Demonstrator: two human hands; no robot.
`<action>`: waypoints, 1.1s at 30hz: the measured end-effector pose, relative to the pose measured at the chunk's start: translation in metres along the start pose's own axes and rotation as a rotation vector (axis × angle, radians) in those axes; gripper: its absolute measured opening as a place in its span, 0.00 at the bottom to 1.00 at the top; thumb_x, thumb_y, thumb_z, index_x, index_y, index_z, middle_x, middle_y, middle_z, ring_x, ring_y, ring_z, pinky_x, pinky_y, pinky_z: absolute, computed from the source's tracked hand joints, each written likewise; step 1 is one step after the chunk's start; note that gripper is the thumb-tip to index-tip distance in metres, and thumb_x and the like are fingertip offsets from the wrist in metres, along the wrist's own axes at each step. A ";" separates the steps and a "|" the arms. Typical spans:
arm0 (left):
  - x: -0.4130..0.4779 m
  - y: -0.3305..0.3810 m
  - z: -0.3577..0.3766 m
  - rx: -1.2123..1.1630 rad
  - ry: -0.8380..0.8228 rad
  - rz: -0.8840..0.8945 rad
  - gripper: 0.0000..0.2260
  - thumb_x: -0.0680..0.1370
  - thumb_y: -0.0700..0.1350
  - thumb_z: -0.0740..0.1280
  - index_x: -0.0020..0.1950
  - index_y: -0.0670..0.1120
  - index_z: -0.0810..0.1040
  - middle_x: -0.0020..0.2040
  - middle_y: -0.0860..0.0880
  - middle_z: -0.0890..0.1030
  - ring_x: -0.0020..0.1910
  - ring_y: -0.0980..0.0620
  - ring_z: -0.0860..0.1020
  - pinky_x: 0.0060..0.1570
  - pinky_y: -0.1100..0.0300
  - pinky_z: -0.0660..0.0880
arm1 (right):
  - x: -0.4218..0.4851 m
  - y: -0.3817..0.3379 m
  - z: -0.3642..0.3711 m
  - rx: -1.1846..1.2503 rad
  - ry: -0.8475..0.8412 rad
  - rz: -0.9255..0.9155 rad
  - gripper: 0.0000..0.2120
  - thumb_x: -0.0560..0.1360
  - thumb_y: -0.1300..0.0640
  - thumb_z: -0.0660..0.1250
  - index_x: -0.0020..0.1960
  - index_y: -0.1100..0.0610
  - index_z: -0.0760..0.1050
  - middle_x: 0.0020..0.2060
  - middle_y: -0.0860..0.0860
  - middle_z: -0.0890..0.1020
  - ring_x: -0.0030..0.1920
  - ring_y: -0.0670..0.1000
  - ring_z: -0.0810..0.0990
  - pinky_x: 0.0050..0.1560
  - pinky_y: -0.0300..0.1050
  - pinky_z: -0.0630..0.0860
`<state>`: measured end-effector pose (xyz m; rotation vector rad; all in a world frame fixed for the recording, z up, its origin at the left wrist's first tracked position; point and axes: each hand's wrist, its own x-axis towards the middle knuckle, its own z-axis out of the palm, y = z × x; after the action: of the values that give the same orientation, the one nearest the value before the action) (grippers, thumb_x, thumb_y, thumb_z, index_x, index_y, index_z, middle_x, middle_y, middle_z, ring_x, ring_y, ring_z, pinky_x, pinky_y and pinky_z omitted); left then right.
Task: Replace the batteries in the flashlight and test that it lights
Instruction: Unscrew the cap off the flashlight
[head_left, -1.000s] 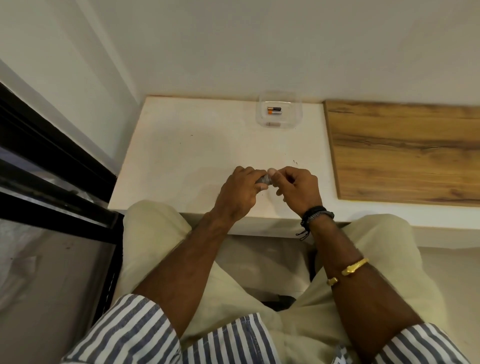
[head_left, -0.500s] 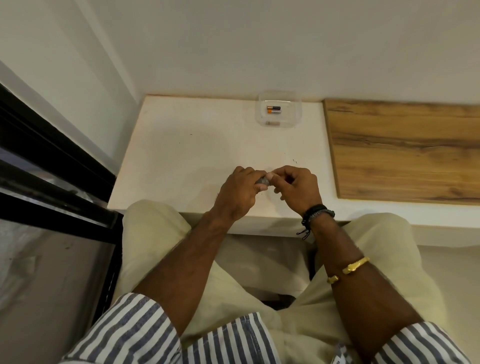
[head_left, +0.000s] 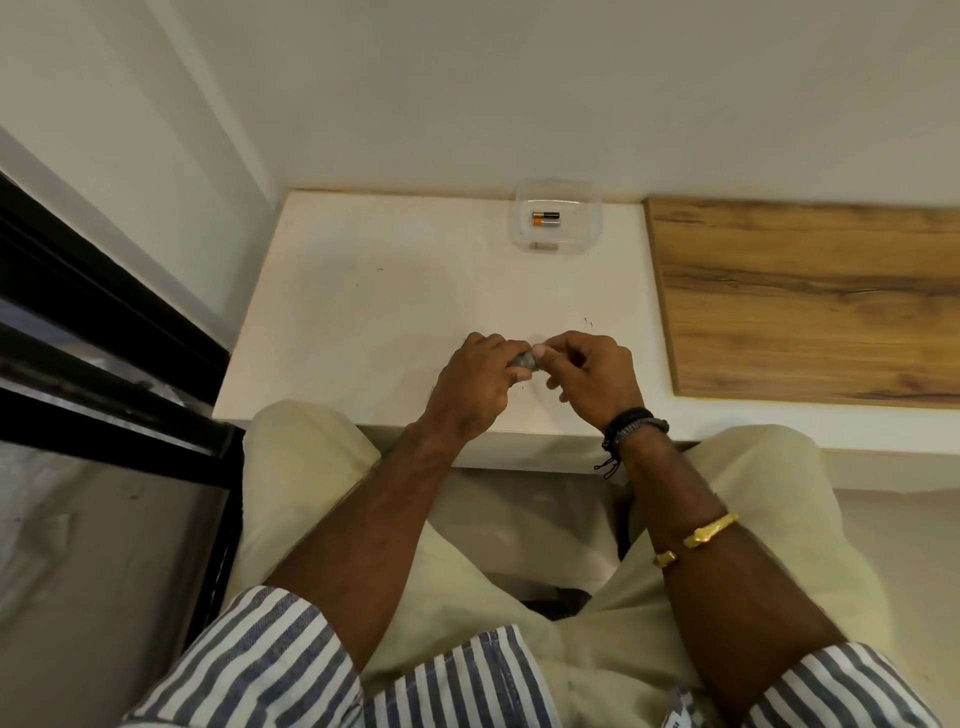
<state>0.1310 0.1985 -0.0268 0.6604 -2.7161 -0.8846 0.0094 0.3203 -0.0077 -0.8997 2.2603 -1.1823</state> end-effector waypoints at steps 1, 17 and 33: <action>0.000 0.000 0.001 0.000 -0.005 0.003 0.13 0.82 0.45 0.66 0.66 0.44 0.78 0.58 0.45 0.82 0.55 0.46 0.75 0.53 0.50 0.76 | 0.000 0.000 0.000 -0.005 0.002 -0.006 0.09 0.79 0.49 0.71 0.51 0.54 0.84 0.37 0.45 0.85 0.35 0.43 0.84 0.41 0.46 0.85; 0.002 -0.007 0.004 -0.030 0.031 -0.019 0.15 0.82 0.45 0.65 0.67 0.42 0.77 0.56 0.44 0.83 0.53 0.46 0.74 0.50 0.55 0.71 | -0.002 -0.002 -0.003 0.022 -0.006 -0.094 0.11 0.76 0.57 0.75 0.58 0.55 0.84 0.50 0.49 0.86 0.45 0.47 0.84 0.52 0.45 0.83; 0.003 -0.004 0.000 -0.424 0.258 -0.100 0.12 0.78 0.40 0.71 0.61 0.41 0.80 0.53 0.46 0.85 0.52 0.49 0.83 0.56 0.56 0.79 | 0.009 0.030 -0.005 0.097 0.292 0.124 0.12 0.69 0.63 0.76 0.52 0.54 0.84 0.44 0.46 0.86 0.46 0.45 0.85 0.50 0.43 0.84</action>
<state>0.1295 0.1946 -0.0291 0.7591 -2.1893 -1.2523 -0.0102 0.3294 -0.0312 -0.5713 2.4176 -1.4304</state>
